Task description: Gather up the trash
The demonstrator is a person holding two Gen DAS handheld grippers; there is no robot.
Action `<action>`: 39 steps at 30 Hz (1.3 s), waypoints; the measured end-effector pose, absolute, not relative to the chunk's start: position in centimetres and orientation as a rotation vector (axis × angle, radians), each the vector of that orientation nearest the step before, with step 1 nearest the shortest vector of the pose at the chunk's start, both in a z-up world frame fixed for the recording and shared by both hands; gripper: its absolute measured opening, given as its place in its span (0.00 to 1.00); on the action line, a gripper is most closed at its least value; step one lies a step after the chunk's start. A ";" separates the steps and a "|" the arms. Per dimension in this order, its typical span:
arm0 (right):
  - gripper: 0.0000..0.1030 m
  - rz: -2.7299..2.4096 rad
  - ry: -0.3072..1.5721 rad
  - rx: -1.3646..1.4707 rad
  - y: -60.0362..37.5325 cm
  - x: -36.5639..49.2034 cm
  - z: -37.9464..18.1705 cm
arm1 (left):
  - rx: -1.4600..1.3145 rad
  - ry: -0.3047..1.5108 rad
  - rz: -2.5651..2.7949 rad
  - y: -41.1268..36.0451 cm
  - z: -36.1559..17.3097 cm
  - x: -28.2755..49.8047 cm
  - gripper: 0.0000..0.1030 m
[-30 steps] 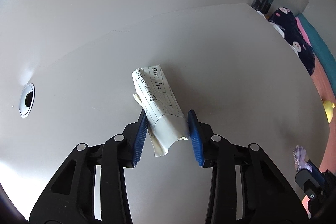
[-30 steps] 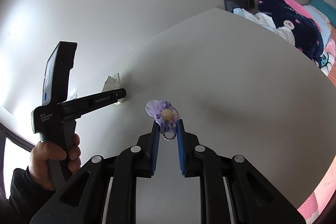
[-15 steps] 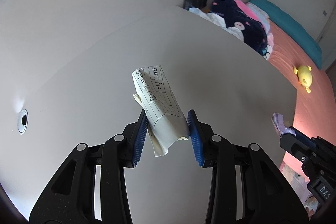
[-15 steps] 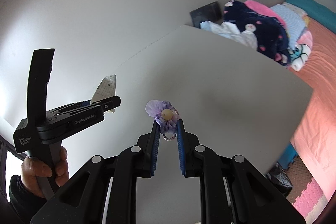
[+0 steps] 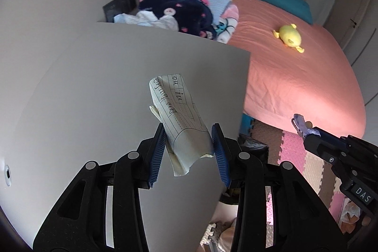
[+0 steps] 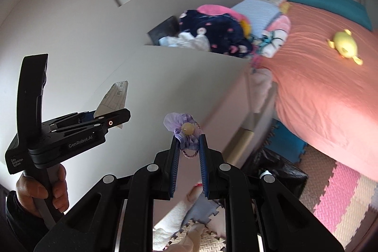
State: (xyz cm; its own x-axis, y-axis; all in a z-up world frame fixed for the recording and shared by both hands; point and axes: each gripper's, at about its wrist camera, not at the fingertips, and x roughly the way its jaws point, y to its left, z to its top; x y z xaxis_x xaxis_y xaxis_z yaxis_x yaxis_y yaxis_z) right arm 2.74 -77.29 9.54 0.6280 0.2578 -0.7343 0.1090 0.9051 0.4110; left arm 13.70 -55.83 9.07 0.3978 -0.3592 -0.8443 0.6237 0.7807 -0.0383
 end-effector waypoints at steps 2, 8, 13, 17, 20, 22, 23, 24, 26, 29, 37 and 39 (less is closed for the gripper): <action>0.17 0.053 0.895 0.462 -78.6 1.4 9.4 | 0.339 0.982 -0.686 -57.7 8.7 12.3 0.39; 0.17 -0.061 0.914 0.523 -82.4 -2.3 7.8 | 0.418 1.003 -0.803 -61.8 7.0 8.5 0.40; 0.17 -0.134 0.924 0.566 -84.7 -4.6 6.5 | 0.492 1.017 -0.872 -64.6 5.5 5.8 0.40; 0.17 -0.173 0.939 0.603 -86.2 -6.2 5.4 | 0.558 1.022 -0.919 -66.4 4.2 3.8 0.40; 0.17 -0.194 0.955 0.633 -87.2 -6.9 4.5 | 0.589 1.049 -0.933 -67.3 3.0 3.3 0.40; 0.17 -0.199 0.975 0.642 -87.8 -6.9 3.9 | 0.622 1.072 -0.934 -68.1 2.0 3.1 0.43; 0.21 -0.201 0.984 0.651 -88.1 -6.8 3.6 | 0.641 1.075 -0.926 -68.4 1.6 3.1 0.50; 0.39 -0.211 0.989 0.660 -88.4 -6.7 3.4 | 0.665 1.078 -0.911 -68.7 1.2 3.1 0.69; 0.75 -0.240 0.975 0.677 -89.0 -6.8 3.4 | 0.690 1.063 -0.887 -69.1 0.9 3.1 0.94; 0.91 -0.251 0.948 0.704 -89.7 -7.2 3.4 | 0.718 1.030 -0.848 -69.4 1.0 3.4 0.94; 0.98 -0.303 0.962 0.707 -90.2 -7.3 2.5 | 0.678 1.068 -0.842 -68.9 1.0 4.9 0.94; 0.98 -0.305 0.964 0.705 -90.1 -7.2 2.5 | 0.673 1.069 -0.842 -68.8 1.1 5.2 0.94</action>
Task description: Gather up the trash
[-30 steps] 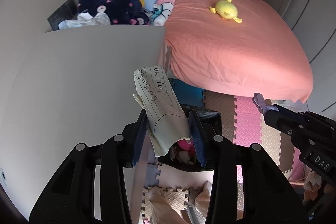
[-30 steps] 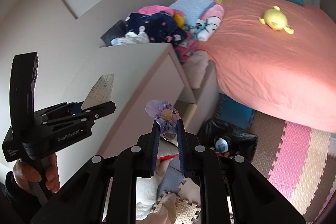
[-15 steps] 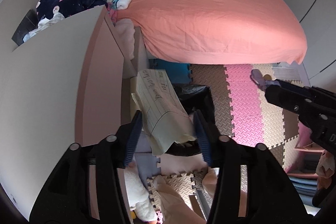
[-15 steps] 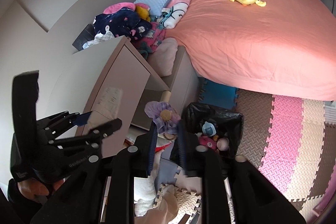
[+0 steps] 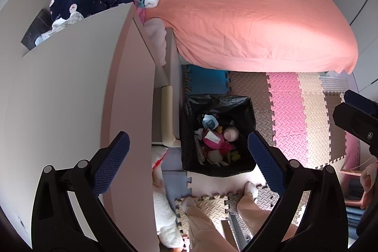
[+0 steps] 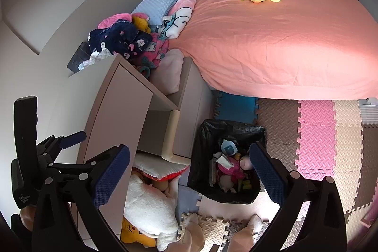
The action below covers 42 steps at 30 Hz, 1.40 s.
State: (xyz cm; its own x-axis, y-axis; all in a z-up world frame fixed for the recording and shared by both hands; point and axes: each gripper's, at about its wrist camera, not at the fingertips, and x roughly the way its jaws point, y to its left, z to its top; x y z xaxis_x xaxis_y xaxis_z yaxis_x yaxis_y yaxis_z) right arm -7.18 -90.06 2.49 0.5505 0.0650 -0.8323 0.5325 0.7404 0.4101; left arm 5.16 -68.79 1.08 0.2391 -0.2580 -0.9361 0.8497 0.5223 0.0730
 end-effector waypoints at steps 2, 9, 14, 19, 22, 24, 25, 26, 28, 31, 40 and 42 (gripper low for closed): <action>0.98 -0.308 0.966 0.701 -89.9 -7.1 2.5 | 0.671 1.067 -0.840 -68.7 1.3 5.2 0.94; 0.98 -0.310 0.979 0.702 -89.0 -6.2 2.3 | 0.648 1.066 -0.851 -67.6 1.9 5.8 0.94; 0.98 -0.312 0.980 0.700 -87.7 -5.3 2.1 | 0.619 1.066 -0.847 -66.1 2.3 6.9 0.94; 0.98 -0.303 0.983 0.684 -85.8 -4.1 1.9 | 0.603 1.050 -0.817 -64.1 2.7 8.0 0.94; 0.98 -0.288 0.981 0.680 -84.5 -3.2 1.9 | 0.593 1.033 -0.796 -62.2 3.0 8.7 0.94; 0.98 -0.274 0.984 0.670 -83.2 -2.5 2.0 | 0.581 1.024 -0.783 -60.9 3.1 9.2 0.94; 0.98 -0.265 0.984 0.668 -82.6 -2.2 2.0 | 0.573 1.020 -0.777 -60.3 3.2 9.4 0.94; 0.98 -0.251 0.983 0.668 -82.0 -1.8 2.0 | 0.564 1.018 -0.770 -59.4 3.2 9.7 0.94; 0.98 -0.226 0.979 0.663 -80.5 -1.1 2.0 | 0.546 1.020 -0.753 -57.9 3.1 10.2 0.94; 0.98 -0.188 0.978 0.648 -78.2 0.1 2.0 | 0.526 1.019 -0.725 -55.5 3.0 10.8 0.94; 0.98 -0.059 0.994 0.583 -69.8 3.2 2.6 | 0.463 0.998 -0.640 -47.5 3.4 11.4 0.94; 0.98 -0.033 0.995 0.552 -67.7 3.5 3.1 | 0.440 0.994 -0.615 -45.2 3.7 11.2 0.94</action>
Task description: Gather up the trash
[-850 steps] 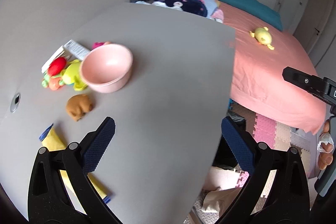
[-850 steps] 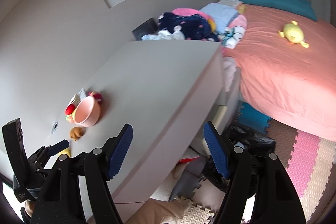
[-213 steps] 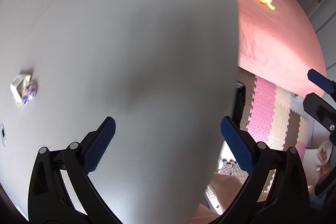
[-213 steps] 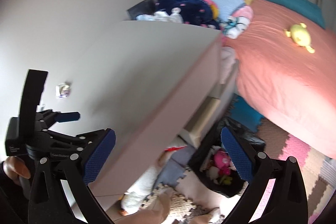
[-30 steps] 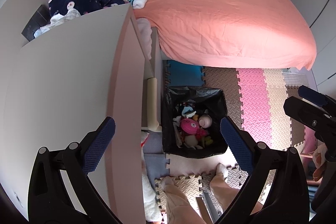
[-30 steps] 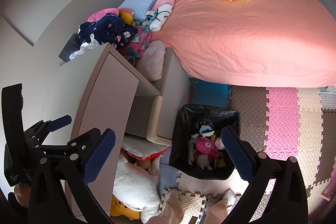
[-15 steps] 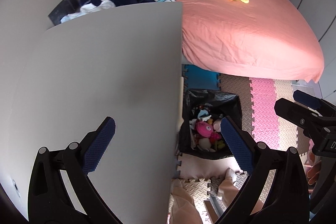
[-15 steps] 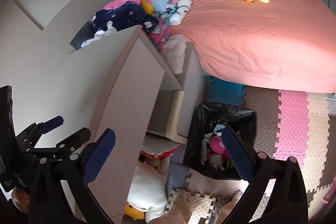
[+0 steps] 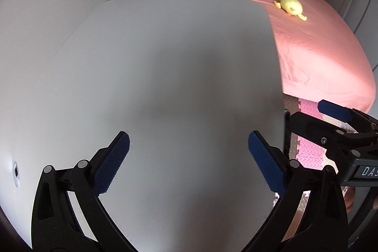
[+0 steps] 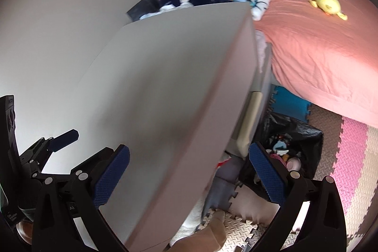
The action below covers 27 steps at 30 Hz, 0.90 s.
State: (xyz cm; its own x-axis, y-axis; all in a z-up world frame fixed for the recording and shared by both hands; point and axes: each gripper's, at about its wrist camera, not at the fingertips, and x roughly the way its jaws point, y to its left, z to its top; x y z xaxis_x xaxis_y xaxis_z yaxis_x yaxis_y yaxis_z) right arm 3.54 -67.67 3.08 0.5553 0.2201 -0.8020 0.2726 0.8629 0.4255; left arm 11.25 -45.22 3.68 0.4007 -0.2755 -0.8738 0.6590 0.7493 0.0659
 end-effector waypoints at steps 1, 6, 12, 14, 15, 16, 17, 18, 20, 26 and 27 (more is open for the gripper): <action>0.98 -0.028 0.997 0.538 -66.7 3.6 3.3 | 0.430 0.993 -0.607 -44.2 3.8 11.2 0.94; 0.98 0.013 1.021 0.502 -61.8 3.8 4.4 | 0.381 0.981 -0.557 -38.7 4.9 10.6 0.94; 0.98 0.053 1.033 0.489 -56.3 3.2 5.4 | 0.359 0.960 -0.507 -33.4 5.9 9.9 0.94; 0.98 0.059 1.045 0.475 -54.6 3.0 5.6 | 0.353 0.958 -0.492 -31.6 6.0 9.5 0.94; 0.98 0.062 1.049 0.465 -53.6 2.9 5.7 | 0.346 0.959 -0.485 -30.7 6.0 9.4 0.94; 0.98 0.065 1.046 0.456 -52.7 2.8 5.9 | 0.338 0.961 -0.481 -29.9 6.0 9.4 0.94; 0.98 0.065 1.043 0.448 -52.0 2.7 6.0 | 0.326 0.965 -0.473 -28.8 6.0 9.3 0.94; 0.98 0.064 1.040 0.442 -51.2 2.5 6.1 | 0.319 0.965 -0.465 -28.0 6.0 9.2 0.94; 0.98 0.066 1.037 0.436 -49.6 2.2 6.2 | 0.306 0.959 -0.442 -26.1 6.0 9.0 0.94; 0.98 0.093 1.037 0.393 -45.0 1.0 6.6 | 0.268 0.970 -0.376 -19.9 5.8 8.3 0.94; 0.98 0.099 1.035 0.383 -44.0 0.7 6.6 | 0.260 0.972 -0.362 -18.8 5.7 8.1 0.94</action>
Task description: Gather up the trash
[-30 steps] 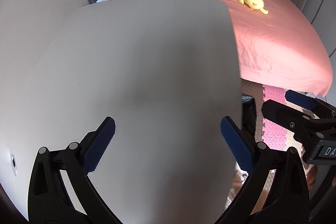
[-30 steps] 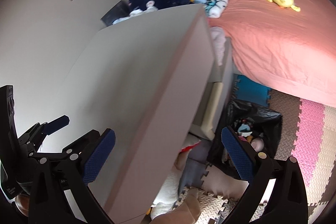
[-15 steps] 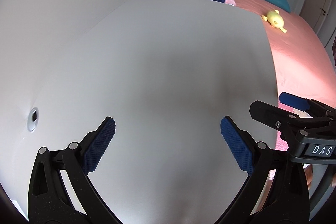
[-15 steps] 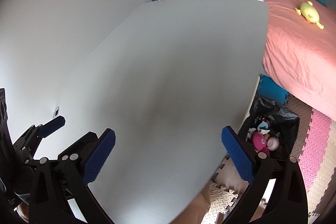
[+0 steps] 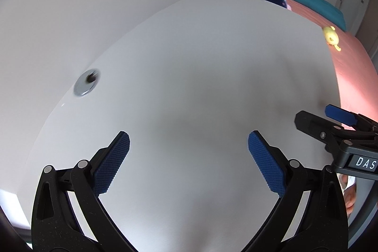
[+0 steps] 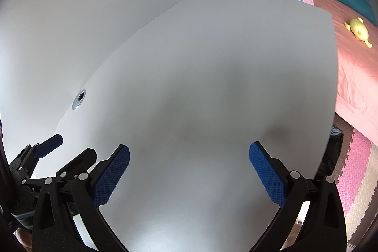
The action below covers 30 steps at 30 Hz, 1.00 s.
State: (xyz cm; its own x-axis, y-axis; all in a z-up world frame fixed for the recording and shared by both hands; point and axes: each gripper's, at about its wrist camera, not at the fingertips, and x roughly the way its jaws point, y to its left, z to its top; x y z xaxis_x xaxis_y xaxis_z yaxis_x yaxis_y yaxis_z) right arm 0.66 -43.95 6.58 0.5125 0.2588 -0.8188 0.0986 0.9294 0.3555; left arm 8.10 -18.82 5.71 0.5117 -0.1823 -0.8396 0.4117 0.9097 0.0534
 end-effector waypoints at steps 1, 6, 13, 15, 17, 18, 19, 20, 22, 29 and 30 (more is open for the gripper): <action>0.98 0.104 1.035 0.377 -43.3 0.4 6.6 | 0.253 0.973 -0.349 -17.9 5.6 7.9 0.94; 0.98 0.119 1.029 0.333 -39.0 -1.1 6.2 | 0.227 0.992 -0.291 -13.0 4.4 7.4 0.94; 0.98 0.113 1.043 0.278 -34.2 -3.1 5.2 | 0.184 0.999 -0.244 -8.5 2.6 6.7 0.94; 0.98 0.102 1.029 0.256 -33.2 -3.7 5.1 | 0.165 1.000 -0.238 -7.7 2.2 6.5 0.94; 0.98 0.093 1.023 0.241 -32.5 -4.1 5.1 | 0.151 1.005 -0.234 -6.9 1.9 6.3 0.94; 0.98 0.086 1.021 0.234 -32.2 -4.3 5.1 | 0.146 1.006 -0.231 -6.7 1.8 6.3 0.94; 0.98 0.078 1.018 0.227 -32.0 -4.4 5.1 | 0.144 1.005 -0.230 -6.5 1.7 6.3 0.94; 0.98 0.070 1.015 0.223 -31.8 -4.6 5.1 | 0.142 1.003 -0.229 -6.4 1.6 6.3 0.94; 0.98 0.045 1.009 0.213 -31.6 -4.7 5.0 | 0.139 0.998 -0.226 -6.2 1.6 6.3 0.94; 0.98 -0.025 0.989 0.138 -30.8 -4.3 4.4 | 0.120 0.999 -0.211 -5.3 0.8 7.2 0.94; 0.98 -0.028 0.992 0.133 -30.7 -4.2 4.3 | 0.119 0.998 -0.209 -5.2 0.8 7.3 0.94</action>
